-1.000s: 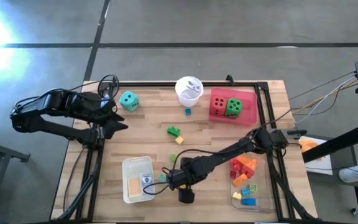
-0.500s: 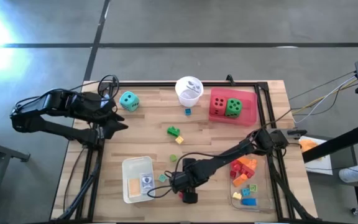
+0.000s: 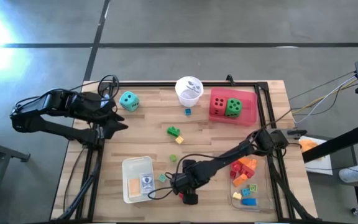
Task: Pick & Place Toys
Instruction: Put the yellow game piece into the transparent bin
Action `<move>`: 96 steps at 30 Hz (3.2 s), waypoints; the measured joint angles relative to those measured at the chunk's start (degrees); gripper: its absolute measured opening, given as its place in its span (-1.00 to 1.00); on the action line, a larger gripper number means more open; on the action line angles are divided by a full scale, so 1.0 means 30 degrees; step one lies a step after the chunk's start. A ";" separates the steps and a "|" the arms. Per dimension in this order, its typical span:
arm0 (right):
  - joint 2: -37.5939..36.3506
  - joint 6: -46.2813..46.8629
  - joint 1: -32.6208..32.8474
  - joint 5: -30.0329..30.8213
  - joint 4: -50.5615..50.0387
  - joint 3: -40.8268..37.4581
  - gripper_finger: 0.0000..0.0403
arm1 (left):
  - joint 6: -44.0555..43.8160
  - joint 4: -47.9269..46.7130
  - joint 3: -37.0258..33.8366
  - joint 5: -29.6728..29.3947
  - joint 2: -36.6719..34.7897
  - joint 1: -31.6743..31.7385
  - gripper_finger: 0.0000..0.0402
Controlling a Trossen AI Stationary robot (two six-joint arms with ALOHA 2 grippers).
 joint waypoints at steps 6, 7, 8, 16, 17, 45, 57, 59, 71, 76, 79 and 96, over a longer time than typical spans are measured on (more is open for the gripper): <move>0.0000 0.0000 0.0072 0.0005 0.0756 -0.0332 0.11 | 0.0000 0.0000 0.0000 0.0000 0.0000 0.0000 0.30; 0.0000 0.0000 0.0073 -0.0001 0.0815 -0.0401 0.11 | 0.0000 0.0000 0.0000 0.0000 0.0000 0.0000 0.30; 0.0000 -0.0003 0.0078 0.0001 0.0941 -0.0507 0.11 | 0.0000 0.0000 0.0000 0.0000 0.0000 0.0001 0.30; 0.0000 -0.0066 0.0073 0.0135 0.1073 -0.1073 0.11 | 0.0000 -0.0012 0.0000 0.0000 0.0000 0.0000 0.30; 0.0000 -0.0067 0.0073 0.0363 0.1078 -0.1081 0.11 | -0.0004 -0.0025 0.0000 0.0000 0.0000 0.0000 0.30; 0.0000 -0.0105 0.0087 0.1004 0.1133 -0.1627 -0.36 | -0.0015 -0.0277 0.0000 0.0000 0.0000 0.0000 0.30; -0.0624 0.2404 0.0131 0.0341 0.0424 -0.1627 -0.36 | -0.0015 -0.0270 0.0000 -0.0002 -0.0002 0.0005 0.30; -0.1077 0.2623 0.0250 0.0438 -0.0184 -0.1627 -0.36 | -0.0015 -0.0271 0.0000 0.0000 -0.0005 0.0001 0.30; -0.4186 0.4589 0.1494 0.1734 -0.4169 -0.1757 -0.36 | 0.0244 -0.0258 0.0000 -0.0007 -0.0015 0.0007 0.30; -0.6723 0.7604 0.2458 0.3481 -0.5547 -0.2600 -0.36 | 0.0315 -0.0193 0.0000 -0.0143 0.0036 0.0015 0.30; -0.8522 0.9962 0.3114 0.4486 -0.5727 -0.3601 -0.36 | 0.0458 0.0070 0.0000 -0.0454 0.0036 0.0015 0.30; -1.5616 2.4899 0.7036 0.0912 -0.5433 -1.0773 -0.36 | 0.1027 0.0173 0.0000 -0.1647 0.0787 0.0015 0.30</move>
